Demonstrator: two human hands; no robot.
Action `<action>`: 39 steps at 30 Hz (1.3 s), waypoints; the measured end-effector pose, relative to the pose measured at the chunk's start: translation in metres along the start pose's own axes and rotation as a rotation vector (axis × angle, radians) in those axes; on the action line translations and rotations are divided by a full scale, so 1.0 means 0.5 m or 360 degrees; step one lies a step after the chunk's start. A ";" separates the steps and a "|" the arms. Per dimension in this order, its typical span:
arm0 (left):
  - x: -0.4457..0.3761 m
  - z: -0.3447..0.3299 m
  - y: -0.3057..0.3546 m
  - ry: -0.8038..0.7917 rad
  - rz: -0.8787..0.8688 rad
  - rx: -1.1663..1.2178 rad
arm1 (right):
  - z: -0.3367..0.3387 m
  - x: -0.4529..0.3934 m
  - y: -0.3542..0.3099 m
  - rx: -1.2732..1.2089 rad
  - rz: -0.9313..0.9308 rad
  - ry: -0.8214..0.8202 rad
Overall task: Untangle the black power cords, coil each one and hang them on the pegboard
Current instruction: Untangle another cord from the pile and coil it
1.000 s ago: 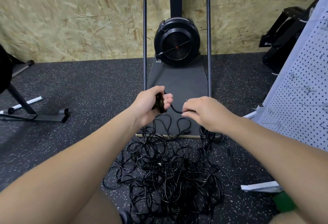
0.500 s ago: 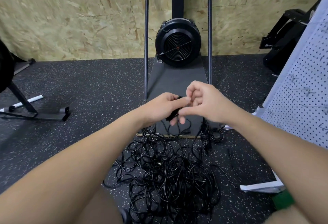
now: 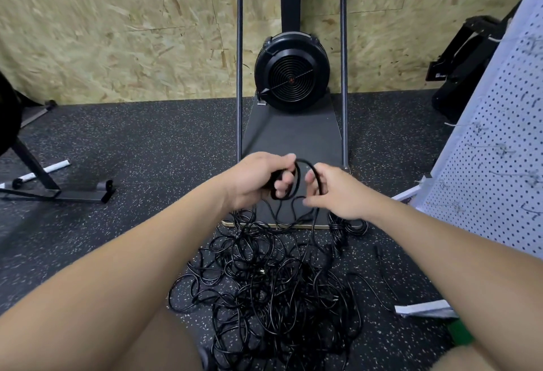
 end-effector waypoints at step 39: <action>0.009 -0.019 0.012 -0.0374 -0.0155 -0.0107 | 0.081 0.060 -0.129 -0.0295 0.0527 0.0130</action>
Point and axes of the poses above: each hand's wrist, its own x-axis away from the middle knuckle, its own z-axis out of the back of the hand, y = z × x, the point moved 5 cm from there along -x, towards the middle knuckle, and after that the axes turned 7 degrees about -z, right-handed, at the moved point
